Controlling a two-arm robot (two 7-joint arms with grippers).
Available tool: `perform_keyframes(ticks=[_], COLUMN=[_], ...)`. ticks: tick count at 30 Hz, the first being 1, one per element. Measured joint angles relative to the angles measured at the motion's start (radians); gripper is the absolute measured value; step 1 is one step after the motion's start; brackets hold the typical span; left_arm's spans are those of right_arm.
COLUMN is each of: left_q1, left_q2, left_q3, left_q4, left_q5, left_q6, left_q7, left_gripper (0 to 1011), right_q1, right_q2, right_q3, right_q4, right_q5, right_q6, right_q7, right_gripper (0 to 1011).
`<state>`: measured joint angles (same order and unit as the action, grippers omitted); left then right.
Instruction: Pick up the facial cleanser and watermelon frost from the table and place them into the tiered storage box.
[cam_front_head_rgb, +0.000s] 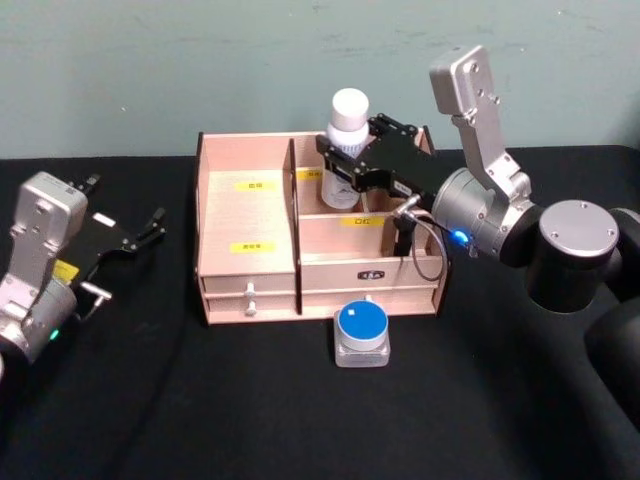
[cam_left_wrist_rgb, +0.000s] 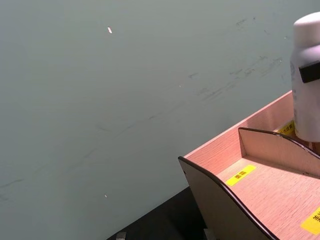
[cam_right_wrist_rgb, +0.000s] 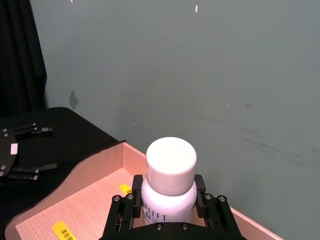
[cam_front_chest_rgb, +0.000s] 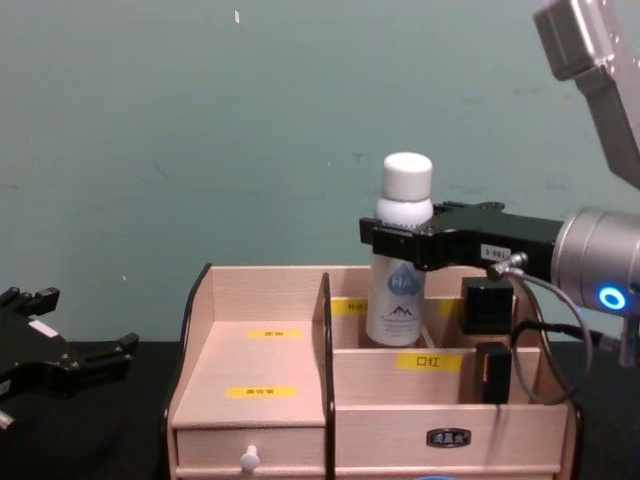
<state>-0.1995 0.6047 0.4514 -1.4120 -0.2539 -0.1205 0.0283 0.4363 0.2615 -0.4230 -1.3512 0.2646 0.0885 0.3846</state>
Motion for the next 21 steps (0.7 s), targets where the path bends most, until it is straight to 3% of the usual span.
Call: perform_keyframes(ticks=[21], left_q1=[0.0], left_q2=[0.0], left_q3=[0.0], left_q4=[0.0], left_q5=[0.0], left_q6=[0.0], left_q7=[0.0], left_gripper=[1001], right_q1=[-0.007], right_q2=[-0.008], right_q3=[-0.01], right_q4=[0.075], right_q5=[-0.002], right_q6=[0.003], right_q7=[0.019], right_gripper=[602])
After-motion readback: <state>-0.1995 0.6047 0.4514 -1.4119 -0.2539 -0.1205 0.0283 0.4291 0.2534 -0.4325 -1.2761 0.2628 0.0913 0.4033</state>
